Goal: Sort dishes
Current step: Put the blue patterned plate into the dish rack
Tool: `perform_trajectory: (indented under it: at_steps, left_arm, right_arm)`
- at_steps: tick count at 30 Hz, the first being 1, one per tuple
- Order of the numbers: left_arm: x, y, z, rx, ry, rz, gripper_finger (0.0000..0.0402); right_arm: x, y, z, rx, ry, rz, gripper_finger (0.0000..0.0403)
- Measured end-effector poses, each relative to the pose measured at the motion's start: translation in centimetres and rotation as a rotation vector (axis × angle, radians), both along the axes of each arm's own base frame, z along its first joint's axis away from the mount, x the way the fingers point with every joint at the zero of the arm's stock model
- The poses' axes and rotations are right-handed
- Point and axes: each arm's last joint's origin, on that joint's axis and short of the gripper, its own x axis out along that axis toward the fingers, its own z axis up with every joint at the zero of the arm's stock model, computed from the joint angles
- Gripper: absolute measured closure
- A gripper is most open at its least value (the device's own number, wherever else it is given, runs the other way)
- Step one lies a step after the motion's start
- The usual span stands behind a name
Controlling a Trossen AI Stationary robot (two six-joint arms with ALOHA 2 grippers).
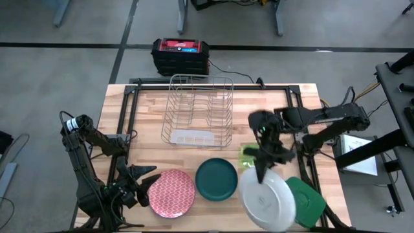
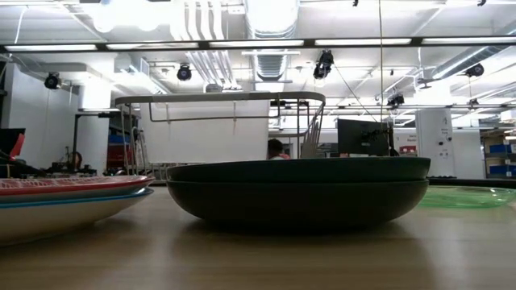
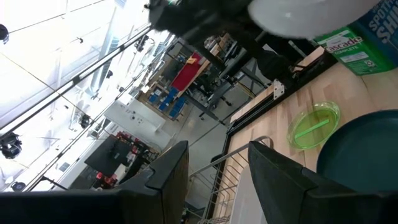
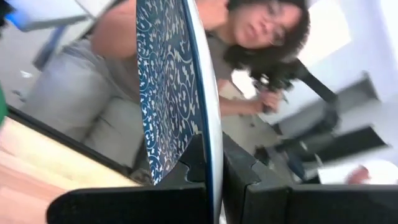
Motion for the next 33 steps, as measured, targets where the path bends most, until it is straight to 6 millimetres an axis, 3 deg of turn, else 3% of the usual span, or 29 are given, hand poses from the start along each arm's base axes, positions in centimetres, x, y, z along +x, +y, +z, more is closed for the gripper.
perform_trajectory:
  at_steps: [8, 15, 22, 33]
  left_arm:
    - [0.0, 0.0, 0.0, 0.003, 0.001, 0.001, 0.0244]
    - [0.5, 0.6, 0.3, -0.011, -0.005, 0.027, 0.0244]
    - [1.9, 1.8, 0.4, -0.01, -0.005, 0.096, 0.0244]
    - [2.2, 2.4, 0.6, -0.001, 0.002, 0.117, 0.0244]
  right_arm:
    - [1.2, -7.7, 1.6, 0.176, 0.005, -0.103, 0.04]
    - [2.6, -12.6, 2.4, 0.259, 0.072, -0.312, 0.04]
    - [3.7, -17.2, 3.2, 0.447, 0.094, -0.797, 0.04]
    - [2.6, -22.6, 3.1, 0.936, 0.142, -1.499, 0.04]
